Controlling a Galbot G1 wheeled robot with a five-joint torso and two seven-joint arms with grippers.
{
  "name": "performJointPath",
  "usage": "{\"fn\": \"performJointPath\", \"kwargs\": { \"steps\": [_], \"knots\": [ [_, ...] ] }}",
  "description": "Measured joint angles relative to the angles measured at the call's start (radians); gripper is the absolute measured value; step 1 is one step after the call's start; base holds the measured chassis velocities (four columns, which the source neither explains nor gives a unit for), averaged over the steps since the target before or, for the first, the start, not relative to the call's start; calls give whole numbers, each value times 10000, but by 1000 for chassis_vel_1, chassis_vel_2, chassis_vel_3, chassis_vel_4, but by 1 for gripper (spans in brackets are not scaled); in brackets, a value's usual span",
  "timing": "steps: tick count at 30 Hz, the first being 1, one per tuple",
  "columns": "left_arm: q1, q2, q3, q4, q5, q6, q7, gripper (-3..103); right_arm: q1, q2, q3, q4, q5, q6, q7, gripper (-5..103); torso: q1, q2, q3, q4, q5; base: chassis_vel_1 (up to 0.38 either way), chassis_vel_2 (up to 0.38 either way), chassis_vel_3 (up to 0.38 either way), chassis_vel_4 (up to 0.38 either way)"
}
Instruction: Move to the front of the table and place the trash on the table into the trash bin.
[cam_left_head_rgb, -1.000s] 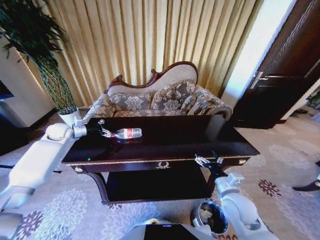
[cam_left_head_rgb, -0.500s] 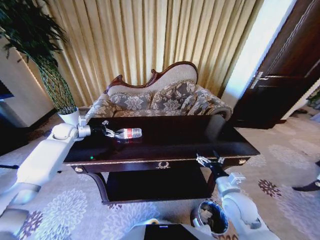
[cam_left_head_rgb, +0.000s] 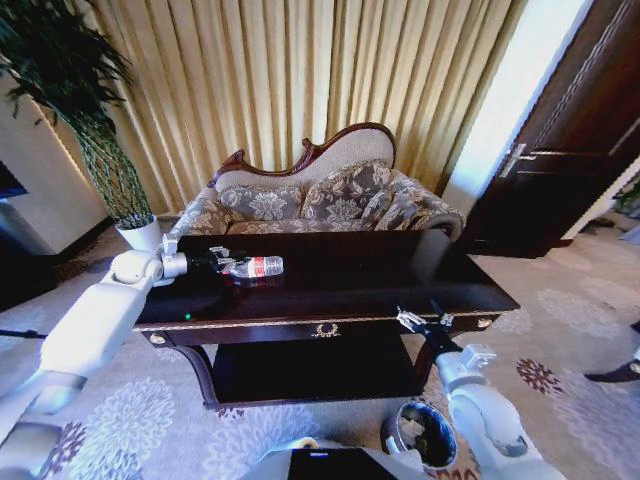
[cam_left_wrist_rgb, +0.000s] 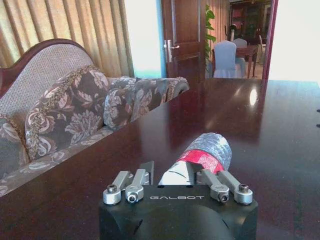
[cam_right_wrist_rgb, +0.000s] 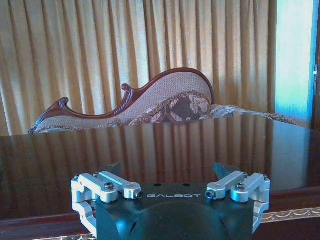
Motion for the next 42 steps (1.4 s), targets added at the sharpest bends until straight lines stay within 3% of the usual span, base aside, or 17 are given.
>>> {"fn": "performJointPath", "kwargs": {
  "steps": [2, 6, 8, 12, 15, 19, 31, 33, 35, 38, 42],
  "knots": [
    [32, 36, -26, -15, 3, 0, 0, 40, -1, 20, -32, -7, -32, 6, 0, 100, 0, -1, 0, -1, 0, 0, 0, 0, 0],
    [162, 158, -128, -27, 41, -2, -1, 61, 0, 52, -105, -18, -94, 14, 0, 100, 0, -1, 0, 2, -1, 0, 0, 0, 0],
    [170, 173, -140, 9, 109, -45, 45, 67, 2, 52, -110, -26, -104, 16, 0, 100, 0, 0, 0, 1, 0, 0, 0, 0, 0],
    [76, 135, -144, 370, 456, -397, 614, 78, 4, 55, -112, -51, -119, 29, 0, 100, 0, -1, 0, 2, -1, 0, 0, 0, 0],
    [-122, 45, -96, 727, 773, -677, 1216, 93, -18, 58, -80, -87, -136, 132, -1, 100, 0, 0, 0, -1, -2, 0, 0, 0, 0],
    [-203, 0, -15, 779, 898, -693, 1311, 99, -30, 56, -30, -150, -212, 272, -1, 100, 0, -1, 0, 0, 0, 0, 0, 0, 0],
    [-297, -179, 138, 843, 887, -397, 1344, 101, -22, 29, 64, -195, -140, 326, -1, 100, 0, -1, 0, 0, 0, 0, 0, 0, 0],
    [-283, -195, 148, 851, 843, -344, 1340, 92, -11, 20, 84, -240, -132, 350, -1, 100, 0, -1, 0, 0, 0, 0, 0, 0, 0],
    [-272, -195, 150, 854, 803, -327, 1332, 92, -5, 20, 85, -262, -130, 357, -1, 100, 0, -1, 0, 0, 0, 0, 0, 0, 0],
    [-249, -197, 151, 873, 772, -298, 1306, 75, 15, 18, 80, -297, -128, 364, -2, 100, 0, -1, 0, 0, 0, 0, 0, 0, 0],
    [-244, -204, 151, 925, 767, -296, 1292, 64, 45, 0, 67, -333, -126, 366, -1, 100, 0, 0, 0, 1, 0, 0, 0, 0, 0]
  ]
}}
